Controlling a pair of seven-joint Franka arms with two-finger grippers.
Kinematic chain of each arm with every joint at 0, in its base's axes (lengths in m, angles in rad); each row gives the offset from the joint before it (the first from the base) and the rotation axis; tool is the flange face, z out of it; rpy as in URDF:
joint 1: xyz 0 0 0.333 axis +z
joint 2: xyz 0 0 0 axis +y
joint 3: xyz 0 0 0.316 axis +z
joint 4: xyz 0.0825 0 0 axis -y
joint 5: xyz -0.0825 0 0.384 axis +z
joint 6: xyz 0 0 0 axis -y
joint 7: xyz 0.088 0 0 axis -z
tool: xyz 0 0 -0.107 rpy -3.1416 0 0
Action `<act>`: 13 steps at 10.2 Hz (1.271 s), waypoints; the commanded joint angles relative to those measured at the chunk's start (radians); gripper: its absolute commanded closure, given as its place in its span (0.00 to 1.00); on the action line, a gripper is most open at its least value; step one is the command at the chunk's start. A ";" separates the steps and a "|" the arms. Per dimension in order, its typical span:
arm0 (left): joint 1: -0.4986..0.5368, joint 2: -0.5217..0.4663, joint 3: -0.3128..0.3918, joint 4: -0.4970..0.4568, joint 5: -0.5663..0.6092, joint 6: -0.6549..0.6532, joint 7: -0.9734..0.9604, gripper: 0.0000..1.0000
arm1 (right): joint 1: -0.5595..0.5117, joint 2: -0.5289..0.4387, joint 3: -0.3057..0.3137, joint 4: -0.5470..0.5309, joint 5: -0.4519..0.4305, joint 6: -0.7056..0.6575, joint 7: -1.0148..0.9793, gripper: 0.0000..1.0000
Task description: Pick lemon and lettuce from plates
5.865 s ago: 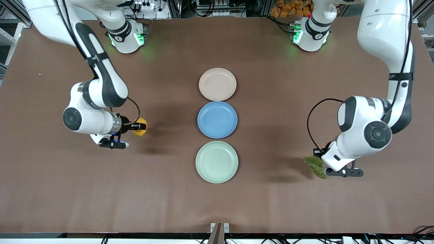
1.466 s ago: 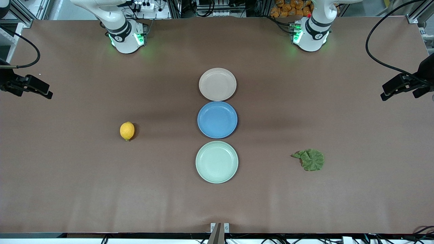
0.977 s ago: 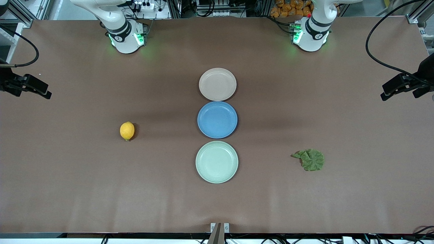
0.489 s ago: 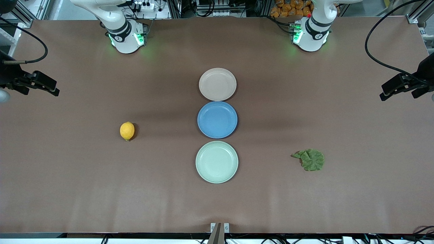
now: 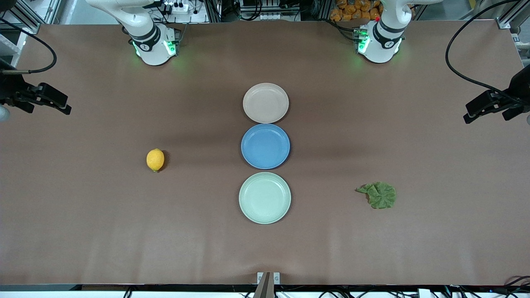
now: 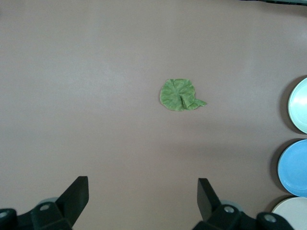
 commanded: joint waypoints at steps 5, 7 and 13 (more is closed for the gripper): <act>0.001 -0.005 -0.003 -0.007 -0.016 -0.002 0.009 0.00 | -0.004 -0.030 -0.006 -0.038 0.002 0.028 0.006 0.00; 0.004 -0.005 -0.003 -0.004 -0.012 -0.001 0.009 0.00 | -0.003 -0.035 -0.003 -0.038 0.001 0.031 0.006 0.00; 0.001 -0.003 -0.003 0.001 -0.009 -0.001 0.009 0.00 | 0.005 -0.024 0.001 -0.021 0.002 0.059 0.008 0.00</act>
